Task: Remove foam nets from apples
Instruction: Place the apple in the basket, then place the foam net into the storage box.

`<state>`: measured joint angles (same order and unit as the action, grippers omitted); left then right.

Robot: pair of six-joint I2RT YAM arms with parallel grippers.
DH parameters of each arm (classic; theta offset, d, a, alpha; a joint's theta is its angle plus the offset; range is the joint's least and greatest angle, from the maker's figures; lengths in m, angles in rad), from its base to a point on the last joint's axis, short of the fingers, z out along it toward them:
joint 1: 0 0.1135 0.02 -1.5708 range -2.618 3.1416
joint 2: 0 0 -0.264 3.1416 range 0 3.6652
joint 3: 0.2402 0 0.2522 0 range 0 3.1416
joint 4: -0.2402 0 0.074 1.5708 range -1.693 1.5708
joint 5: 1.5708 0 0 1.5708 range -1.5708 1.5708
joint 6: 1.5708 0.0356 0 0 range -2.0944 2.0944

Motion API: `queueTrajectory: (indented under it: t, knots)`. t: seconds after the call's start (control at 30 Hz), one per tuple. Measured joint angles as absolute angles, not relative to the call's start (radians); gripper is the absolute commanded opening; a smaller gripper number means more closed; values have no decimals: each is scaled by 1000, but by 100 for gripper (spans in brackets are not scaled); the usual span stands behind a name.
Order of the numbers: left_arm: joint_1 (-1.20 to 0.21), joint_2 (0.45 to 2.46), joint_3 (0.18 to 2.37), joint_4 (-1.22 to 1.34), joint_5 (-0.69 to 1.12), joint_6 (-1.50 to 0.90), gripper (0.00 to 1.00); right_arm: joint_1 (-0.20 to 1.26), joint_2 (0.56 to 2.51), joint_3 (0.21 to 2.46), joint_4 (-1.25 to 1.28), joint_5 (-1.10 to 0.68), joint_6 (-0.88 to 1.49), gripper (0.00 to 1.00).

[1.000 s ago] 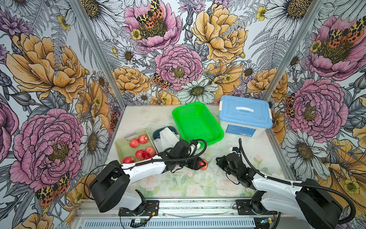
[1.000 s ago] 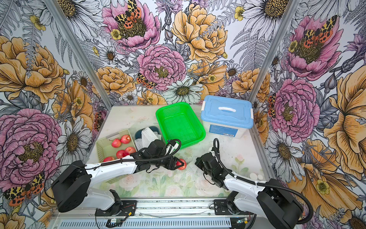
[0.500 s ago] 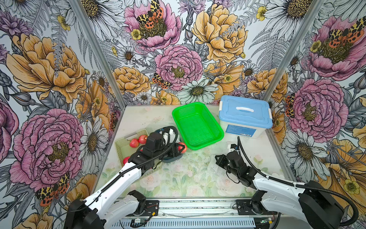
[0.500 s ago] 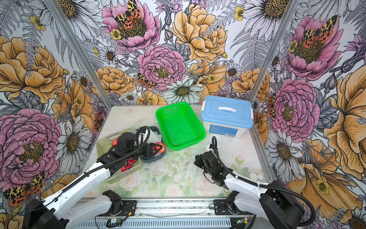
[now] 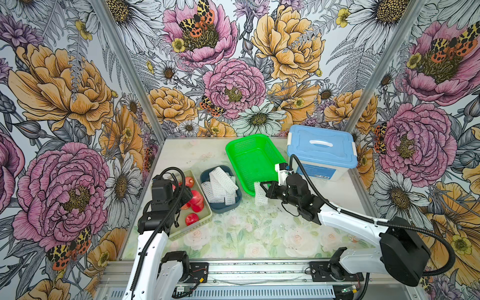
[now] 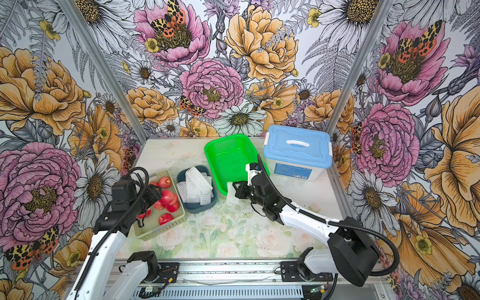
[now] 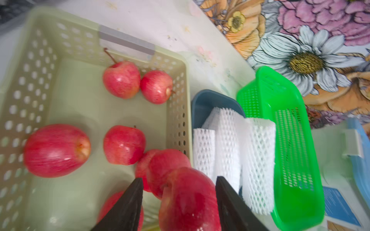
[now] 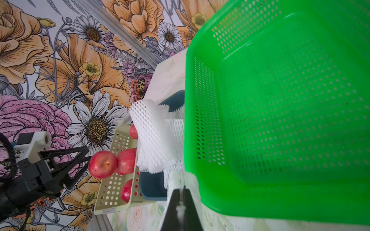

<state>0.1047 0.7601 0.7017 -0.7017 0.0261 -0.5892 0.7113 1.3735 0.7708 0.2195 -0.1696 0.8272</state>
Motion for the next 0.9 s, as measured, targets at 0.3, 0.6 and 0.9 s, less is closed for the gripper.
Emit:
queueTrajectory:
  t: [0.3,0.6,0.9]
  knots:
    - [207,842,716,-716,-38,-574,64,763,1676,1106,254,-341,791,0]
    - [247,870,744,-690,59,-532,89,805,1792,1253,172,-389,727,0]
    - [252,971,798,-644,356,-480,99,882,1897,1412,39,-327,609,0]
